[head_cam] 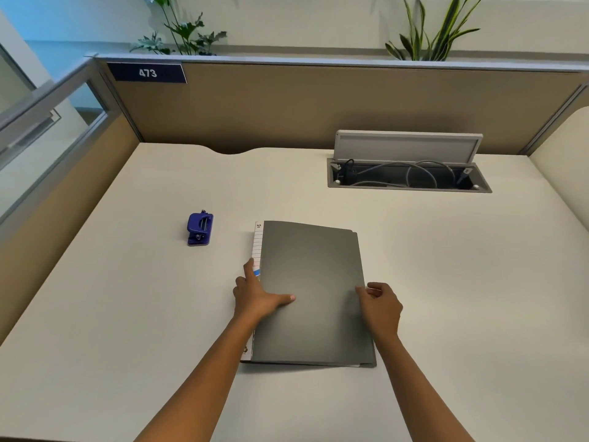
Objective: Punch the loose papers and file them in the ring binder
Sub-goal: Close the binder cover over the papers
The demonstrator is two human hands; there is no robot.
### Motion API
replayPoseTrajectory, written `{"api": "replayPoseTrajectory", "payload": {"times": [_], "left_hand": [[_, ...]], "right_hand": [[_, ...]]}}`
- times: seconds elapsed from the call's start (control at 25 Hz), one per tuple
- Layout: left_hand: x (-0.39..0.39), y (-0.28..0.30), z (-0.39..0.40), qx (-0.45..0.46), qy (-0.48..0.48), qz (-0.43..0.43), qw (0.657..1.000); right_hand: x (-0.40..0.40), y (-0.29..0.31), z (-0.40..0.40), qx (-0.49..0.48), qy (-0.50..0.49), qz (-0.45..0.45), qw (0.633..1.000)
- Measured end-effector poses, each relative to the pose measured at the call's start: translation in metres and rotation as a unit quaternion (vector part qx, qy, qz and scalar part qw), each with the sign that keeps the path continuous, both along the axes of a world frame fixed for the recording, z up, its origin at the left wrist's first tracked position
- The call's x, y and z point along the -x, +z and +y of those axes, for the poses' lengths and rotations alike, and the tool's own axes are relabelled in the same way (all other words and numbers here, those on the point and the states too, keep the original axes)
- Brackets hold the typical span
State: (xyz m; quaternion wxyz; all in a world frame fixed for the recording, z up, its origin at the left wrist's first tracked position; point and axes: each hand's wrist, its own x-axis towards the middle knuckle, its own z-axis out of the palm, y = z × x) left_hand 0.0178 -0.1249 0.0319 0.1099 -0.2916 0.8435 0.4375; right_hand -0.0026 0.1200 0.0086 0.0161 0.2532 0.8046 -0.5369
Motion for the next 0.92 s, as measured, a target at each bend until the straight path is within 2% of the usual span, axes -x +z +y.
{"api": "replayPoseTrajectory", "payload": {"times": [0.2,0.36,0.68,0.92], "left_hand": [[0.011,-0.002,-0.005,-0.016,0.062,0.019,0.998],[0.027,-0.003,-0.01,-0.023,0.088,0.037,0.995],[0.078,0.005,-0.039,-0.076,0.121,0.1,0.985],[0.137,0.018,-0.065,-0.071,0.121,0.146,0.979]], "right_hand": [[0.021,0.002,0.005,0.082,0.035,-0.079,0.993],[0.04,-0.002,-0.006,0.113,0.064,-0.091,0.987],[0.086,0.0,-0.038,0.159,0.049,-0.042,0.985],[0.15,0.016,-0.065,0.17,0.04,0.0,0.985]]}}
